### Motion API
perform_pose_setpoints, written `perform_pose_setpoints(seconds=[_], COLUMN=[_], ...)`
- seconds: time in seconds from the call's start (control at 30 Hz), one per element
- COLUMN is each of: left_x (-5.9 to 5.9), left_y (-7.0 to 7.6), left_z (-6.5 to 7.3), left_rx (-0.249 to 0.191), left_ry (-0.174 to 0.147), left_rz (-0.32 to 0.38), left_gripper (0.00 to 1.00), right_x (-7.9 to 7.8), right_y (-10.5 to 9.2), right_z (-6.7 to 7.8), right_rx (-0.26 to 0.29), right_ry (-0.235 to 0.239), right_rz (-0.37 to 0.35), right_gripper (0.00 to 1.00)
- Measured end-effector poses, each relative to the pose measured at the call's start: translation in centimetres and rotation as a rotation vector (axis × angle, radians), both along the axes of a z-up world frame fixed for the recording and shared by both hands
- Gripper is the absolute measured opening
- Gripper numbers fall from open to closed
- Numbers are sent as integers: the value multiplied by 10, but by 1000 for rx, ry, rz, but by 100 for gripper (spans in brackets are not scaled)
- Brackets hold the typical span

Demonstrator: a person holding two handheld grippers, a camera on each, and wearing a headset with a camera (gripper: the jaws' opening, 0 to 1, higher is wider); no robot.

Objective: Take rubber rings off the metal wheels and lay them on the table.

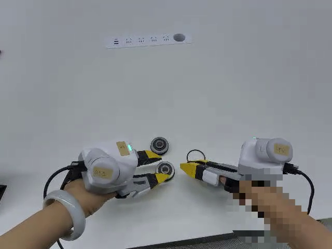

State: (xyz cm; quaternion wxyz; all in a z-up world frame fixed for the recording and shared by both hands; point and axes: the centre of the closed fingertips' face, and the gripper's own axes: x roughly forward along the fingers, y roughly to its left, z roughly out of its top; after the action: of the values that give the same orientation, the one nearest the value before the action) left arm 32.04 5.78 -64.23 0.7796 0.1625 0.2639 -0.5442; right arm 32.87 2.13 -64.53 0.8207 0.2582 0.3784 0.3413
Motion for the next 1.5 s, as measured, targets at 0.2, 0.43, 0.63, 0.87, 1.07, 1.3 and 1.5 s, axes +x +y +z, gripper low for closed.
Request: perform_pose_setpoints(seconds=[0.2, 0.43, 0.63, 0.87, 1.07, 1.3, 1.5], left_x=[-1, 0, 0, 0, 1, 1, 1], left_y=[-1, -2, -4, -5, -4, -4, -4], left_z=[-5, -9, -12, -12, -12, -12, -12], left_rx=[24, 40, 52, 64, 68, 68, 65], left_ry=[3, 3, 7, -1, -2, -8, -9], left_rz=[-10, -16, -23, -35, -37, -30, -24], left_gripper=[20, 18, 15, 14, 14, 14, 13], right_x=[-1, 0, -1, 0, -1, -1, 1], right_y=[4, 5, 7, 9, 15, 21, 23], right_z=[0, -1, -2, -3, -5, -11, -12], right_rx=[6, 13, 20, 28, 33, 36, 55], right_ry=[5, 9, 17, 26, 33, 60, 88], right_rz=[5, 6, 7, 8, 22, 35, 29], right_gripper=[18, 18, 18, 18, 18, 19, 20])
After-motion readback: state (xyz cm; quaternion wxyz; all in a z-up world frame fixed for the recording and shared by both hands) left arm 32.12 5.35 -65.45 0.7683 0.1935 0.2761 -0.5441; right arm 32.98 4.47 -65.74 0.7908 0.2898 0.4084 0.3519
